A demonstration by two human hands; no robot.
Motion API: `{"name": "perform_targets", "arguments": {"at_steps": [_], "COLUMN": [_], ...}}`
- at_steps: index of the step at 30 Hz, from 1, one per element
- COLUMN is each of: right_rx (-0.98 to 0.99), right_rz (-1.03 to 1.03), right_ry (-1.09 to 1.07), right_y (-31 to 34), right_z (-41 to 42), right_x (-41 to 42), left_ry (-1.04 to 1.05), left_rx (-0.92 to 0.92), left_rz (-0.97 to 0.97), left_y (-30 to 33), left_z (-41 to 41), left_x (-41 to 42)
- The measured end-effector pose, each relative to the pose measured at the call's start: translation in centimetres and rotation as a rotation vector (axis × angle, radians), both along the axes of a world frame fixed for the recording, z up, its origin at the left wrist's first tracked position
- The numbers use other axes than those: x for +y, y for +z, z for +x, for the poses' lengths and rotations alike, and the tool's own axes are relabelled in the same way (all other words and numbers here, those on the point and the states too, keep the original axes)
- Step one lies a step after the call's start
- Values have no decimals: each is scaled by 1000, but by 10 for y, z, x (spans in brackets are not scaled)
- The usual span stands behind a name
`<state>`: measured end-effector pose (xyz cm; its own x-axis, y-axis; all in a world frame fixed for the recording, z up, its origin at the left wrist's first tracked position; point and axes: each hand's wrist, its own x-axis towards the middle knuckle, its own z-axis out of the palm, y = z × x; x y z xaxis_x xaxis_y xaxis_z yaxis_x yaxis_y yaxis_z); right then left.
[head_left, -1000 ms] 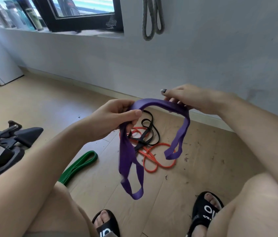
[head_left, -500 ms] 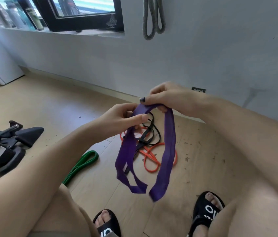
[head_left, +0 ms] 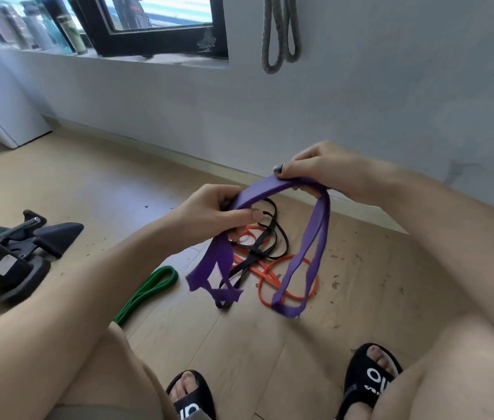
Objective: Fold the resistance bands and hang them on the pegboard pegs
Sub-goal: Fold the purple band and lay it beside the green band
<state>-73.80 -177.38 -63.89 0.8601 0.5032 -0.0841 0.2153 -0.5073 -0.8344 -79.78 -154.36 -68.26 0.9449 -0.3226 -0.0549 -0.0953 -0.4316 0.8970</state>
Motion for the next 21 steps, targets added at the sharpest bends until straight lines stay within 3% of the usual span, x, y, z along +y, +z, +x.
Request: {"name": "perform_targets", "arguments": {"at_steps": [7,11,21], "right_rx": [68,-24,-31], "right_rz": [14,-88,114], "right_ry": [25,60,-76], "right_y": [-1,-6,6], "right_z": [-12,-16,-2], "right_x": [13,29,9], "left_ry": [22,-7,-70], "left_rx": [-61,-85,37], "left_rz": [-50,-81,3], "left_y": [6,4,-7], "left_z": [1,0,4], "left_x": [-1,-8,-2]}}
